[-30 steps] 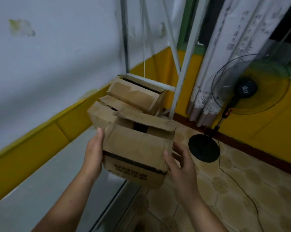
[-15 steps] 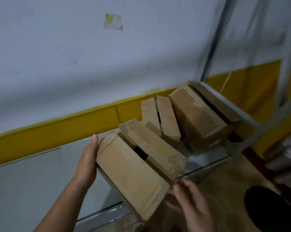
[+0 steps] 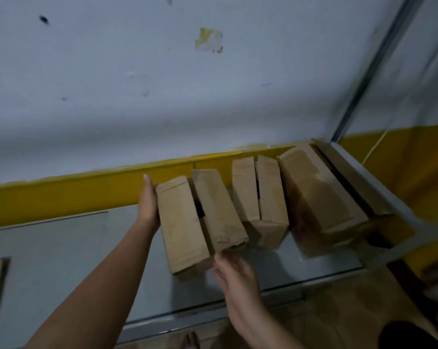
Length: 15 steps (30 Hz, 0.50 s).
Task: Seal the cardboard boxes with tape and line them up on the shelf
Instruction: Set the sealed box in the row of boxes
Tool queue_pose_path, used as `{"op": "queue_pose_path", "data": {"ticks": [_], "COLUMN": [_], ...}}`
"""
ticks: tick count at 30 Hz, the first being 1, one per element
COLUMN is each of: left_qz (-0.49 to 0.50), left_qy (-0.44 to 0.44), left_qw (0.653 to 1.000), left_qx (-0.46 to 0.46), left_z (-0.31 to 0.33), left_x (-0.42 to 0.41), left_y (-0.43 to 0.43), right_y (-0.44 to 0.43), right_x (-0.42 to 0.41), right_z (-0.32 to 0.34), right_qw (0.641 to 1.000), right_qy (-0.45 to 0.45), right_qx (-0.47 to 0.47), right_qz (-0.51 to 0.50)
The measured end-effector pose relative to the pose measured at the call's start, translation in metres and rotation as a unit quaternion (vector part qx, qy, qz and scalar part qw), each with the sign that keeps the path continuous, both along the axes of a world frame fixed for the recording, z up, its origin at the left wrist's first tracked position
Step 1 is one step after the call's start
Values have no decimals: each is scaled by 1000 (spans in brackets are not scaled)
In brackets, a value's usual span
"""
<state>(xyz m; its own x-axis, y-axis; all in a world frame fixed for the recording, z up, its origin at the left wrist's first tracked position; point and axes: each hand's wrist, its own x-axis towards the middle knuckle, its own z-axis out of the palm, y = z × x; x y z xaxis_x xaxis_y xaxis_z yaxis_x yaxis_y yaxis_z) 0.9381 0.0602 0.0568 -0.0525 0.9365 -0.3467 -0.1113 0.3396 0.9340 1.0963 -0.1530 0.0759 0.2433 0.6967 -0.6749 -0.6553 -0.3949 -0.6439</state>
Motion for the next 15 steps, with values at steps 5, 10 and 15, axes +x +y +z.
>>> {"op": "queue_pose_path", "data": {"ticks": [5,10,15], "left_qz": [-109,-212,-216], "left_qy": [-48,-54,39], "left_qw": [993,975,976], "left_qx": [-9,-40,3], "left_z": [-20,-58,-70], "left_x": [31,30,22], "left_y": [26,22,-6], "right_y": [41,54,52], "right_x": [-17,-8,0], "right_z": [-19,-37,-60], "right_qw": [999,995,990], "right_qy": [-10,-65,-107], "right_qx": [5,-24,-49], "right_qz": [-44,-73,-79]}}
